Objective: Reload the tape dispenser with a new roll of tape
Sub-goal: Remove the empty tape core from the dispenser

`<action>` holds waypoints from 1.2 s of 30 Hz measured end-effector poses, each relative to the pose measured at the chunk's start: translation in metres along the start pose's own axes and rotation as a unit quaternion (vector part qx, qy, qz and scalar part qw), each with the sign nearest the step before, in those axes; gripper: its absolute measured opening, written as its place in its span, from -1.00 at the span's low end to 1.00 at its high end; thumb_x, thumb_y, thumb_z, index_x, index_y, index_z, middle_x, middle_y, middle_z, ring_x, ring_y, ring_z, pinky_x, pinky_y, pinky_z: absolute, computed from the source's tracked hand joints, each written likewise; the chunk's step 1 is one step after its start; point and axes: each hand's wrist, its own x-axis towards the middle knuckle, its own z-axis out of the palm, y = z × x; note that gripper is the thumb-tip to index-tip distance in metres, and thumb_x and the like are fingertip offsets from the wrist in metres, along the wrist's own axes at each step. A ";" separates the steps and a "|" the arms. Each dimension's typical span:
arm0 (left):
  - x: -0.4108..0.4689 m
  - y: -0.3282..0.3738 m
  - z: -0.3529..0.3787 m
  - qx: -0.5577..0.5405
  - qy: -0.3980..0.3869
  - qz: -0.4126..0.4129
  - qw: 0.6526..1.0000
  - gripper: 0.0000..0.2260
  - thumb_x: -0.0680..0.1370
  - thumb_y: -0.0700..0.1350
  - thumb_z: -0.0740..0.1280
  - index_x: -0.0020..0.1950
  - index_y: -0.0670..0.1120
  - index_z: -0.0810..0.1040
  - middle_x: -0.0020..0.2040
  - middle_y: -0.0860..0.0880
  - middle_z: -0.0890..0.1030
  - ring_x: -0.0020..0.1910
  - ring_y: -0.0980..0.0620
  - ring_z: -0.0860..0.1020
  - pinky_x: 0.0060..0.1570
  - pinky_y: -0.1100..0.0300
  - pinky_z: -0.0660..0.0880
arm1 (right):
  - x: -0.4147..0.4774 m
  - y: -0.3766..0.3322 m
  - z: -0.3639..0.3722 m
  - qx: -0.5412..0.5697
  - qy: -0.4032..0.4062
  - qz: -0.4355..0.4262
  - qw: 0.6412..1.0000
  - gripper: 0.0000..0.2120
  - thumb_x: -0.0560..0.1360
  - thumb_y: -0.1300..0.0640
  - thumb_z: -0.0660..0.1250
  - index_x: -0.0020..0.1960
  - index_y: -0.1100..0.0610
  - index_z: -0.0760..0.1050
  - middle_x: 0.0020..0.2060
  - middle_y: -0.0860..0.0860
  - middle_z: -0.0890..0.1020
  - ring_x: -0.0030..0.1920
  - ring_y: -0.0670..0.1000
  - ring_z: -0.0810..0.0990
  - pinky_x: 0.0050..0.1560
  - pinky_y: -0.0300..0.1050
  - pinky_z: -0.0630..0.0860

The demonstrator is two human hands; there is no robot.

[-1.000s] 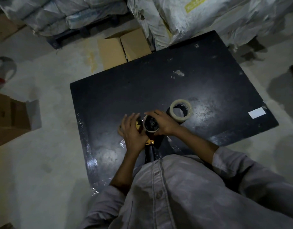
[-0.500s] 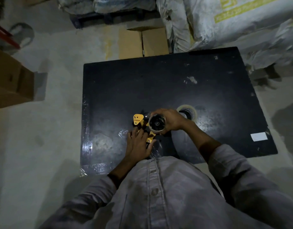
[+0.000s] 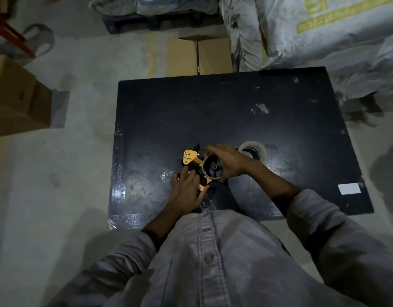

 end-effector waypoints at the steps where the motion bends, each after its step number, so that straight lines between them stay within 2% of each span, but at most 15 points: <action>1: 0.001 0.000 0.000 0.001 -0.002 0.000 1.000 -0.58 0.73 0.27 0.22 0.17 -0.08 0.57 0.24 -0.09 0.60 0.43 -0.24 0.46 0.27 -0.24 0.43 | 0.000 0.000 -0.001 -0.002 0.000 0.002 1.000 -0.03 0.14 -0.07 0.78 0.40 -0.11 0.33 0.23 0.05 0.57 0.25 0.13 0.52 0.20 0.14 0.59; 3: 0.002 0.002 -0.002 0.003 -0.005 -0.001 1.000 -0.57 0.74 0.28 0.20 0.15 -0.09 0.57 0.22 -0.10 0.60 0.41 -0.23 0.46 0.24 -0.22 0.42 | 0.001 -0.001 -0.001 -0.001 0.006 0.005 1.000 -0.02 0.15 -0.15 0.78 0.40 -0.06 0.32 0.23 0.04 0.62 0.23 0.10 0.55 0.23 0.06 0.54; 5: 0.003 0.004 -0.005 0.008 -0.006 0.001 1.000 -0.55 0.74 0.28 0.20 0.14 -0.09 0.57 0.21 -0.11 0.60 0.38 -0.24 0.47 0.23 -0.20 0.42 | 0.000 -0.002 0.002 0.003 0.033 0.021 0.999 -0.03 0.17 -0.24 0.74 0.40 -0.08 0.30 0.21 0.04 0.66 0.20 0.13 0.62 0.22 0.10 0.60; 10: 0.007 0.008 -0.005 0.029 -0.031 0.007 0.999 -0.52 0.74 0.30 0.18 0.18 -0.09 0.59 0.22 -0.13 0.62 0.41 -0.25 0.48 0.24 -0.19 0.42 | -0.008 -0.009 0.014 0.042 0.117 0.100 0.987 -0.10 0.21 -0.38 0.69 0.30 -0.04 0.30 0.13 0.05 0.73 0.08 0.20 0.74 0.05 0.14 0.69; 16: 0.007 0.010 -0.005 0.046 -0.051 0.021 0.997 -0.53 0.75 0.29 0.14 0.21 -0.08 0.59 0.27 -0.14 0.61 0.47 -0.25 0.45 0.27 -0.21 0.42 | -0.009 -0.006 0.022 0.059 0.088 0.189 0.976 0.06 0.10 -0.60 0.59 0.35 0.05 0.47 0.23 0.08 0.69 0.19 0.15 0.67 0.15 0.10 0.66; 20: 0.006 0.013 -0.006 0.048 -0.057 0.015 0.997 -0.49 0.75 0.29 0.12 0.28 -0.09 0.60 0.30 -0.14 0.60 0.47 -0.25 0.44 0.29 -0.22 0.41 | -0.001 0.014 0.034 0.107 0.070 0.219 0.967 0.11 -0.04 -0.78 0.47 0.26 -0.03 0.63 0.13 -0.06 0.73 0.17 0.02 0.70 0.15 0.07 0.72; 23: 0.006 0.014 -0.005 0.046 -0.050 0.010 0.998 -0.50 0.75 0.30 0.13 0.27 -0.09 0.60 0.30 -0.13 0.60 0.47 -0.24 0.45 0.31 -0.22 0.39 | -0.006 0.008 0.029 0.138 0.090 0.229 0.959 0.01 0.01 -0.72 0.51 0.18 -0.01 0.71 0.00 -0.08 0.78 0.01 -0.06 0.75 0.07 0.04 0.75; 26: 0.007 0.013 -0.004 0.045 -0.041 0.013 0.998 -0.48 0.76 0.30 0.12 0.32 -0.09 0.59 0.31 -0.12 0.59 0.47 -0.23 0.45 0.31 -0.21 0.38 | -0.014 0.002 0.030 0.203 0.111 0.244 0.942 0.05 0.00 -0.71 0.55 0.23 0.00 0.70 0.01 -0.06 0.80 0.01 -0.08 0.77 0.06 0.06 0.77; 28: 0.008 0.014 -0.003 0.047 -0.040 0.007 0.998 -0.46 0.75 0.31 0.12 0.38 -0.10 0.58 0.33 -0.11 0.59 0.46 -0.23 0.45 0.31 -0.22 0.39 | -0.017 -0.001 0.035 0.275 0.126 0.263 0.916 0.01 0.01 -0.63 0.65 0.23 0.01 0.69 0.00 -0.05 0.79 -0.04 -0.07 0.80 -0.12 0.08 0.80; 29: 0.008 0.014 -0.002 0.047 -0.040 0.002 0.998 -0.45 0.75 0.31 0.11 0.42 -0.09 0.56 0.33 -0.11 0.59 0.46 -0.23 0.45 0.31 -0.23 0.39 | -0.018 -0.001 0.038 0.309 0.132 0.266 0.903 -0.04 0.05 -0.57 0.69 0.24 0.02 0.69 0.01 -0.03 0.78 -0.05 -0.04 0.81 -0.20 0.07 0.80; 31: 0.008 0.014 0.000 0.044 -0.036 -0.005 0.998 -0.44 0.75 0.32 0.12 0.47 -0.08 0.54 0.33 -0.10 0.59 0.46 -0.23 0.45 0.32 -0.22 0.39 | -0.020 -0.007 0.036 0.355 0.136 0.267 0.886 -0.16 0.18 -0.48 0.71 0.26 0.03 0.69 0.05 0.00 0.77 -0.02 0.00 0.82 -0.23 0.06 0.80; 34: 0.006 0.014 0.002 0.024 -0.014 -0.002 1.000 -0.49 0.74 0.29 0.16 0.42 -0.08 0.56 0.30 -0.09 0.59 0.42 -0.22 0.49 0.31 -0.21 0.38 | -0.022 -0.011 0.029 0.410 0.121 0.276 0.861 -0.45 0.47 -0.34 0.61 0.24 0.05 0.70 0.08 0.06 0.79 0.02 0.09 0.83 -0.11 0.14 0.81; 36: 0.006 0.013 0.005 0.006 -0.003 -0.002 1.000 -0.51 0.74 0.27 0.19 0.44 -0.08 0.55 0.26 -0.06 0.59 0.33 -0.16 0.53 0.31 -0.19 0.37 | -0.023 -0.009 0.023 0.459 0.113 0.299 0.829 -0.60 0.62 -0.20 0.51 0.23 0.11 0.67 0.13 0.14 0.77 0.07 0.16 0.81 -0.03 0.16 0.81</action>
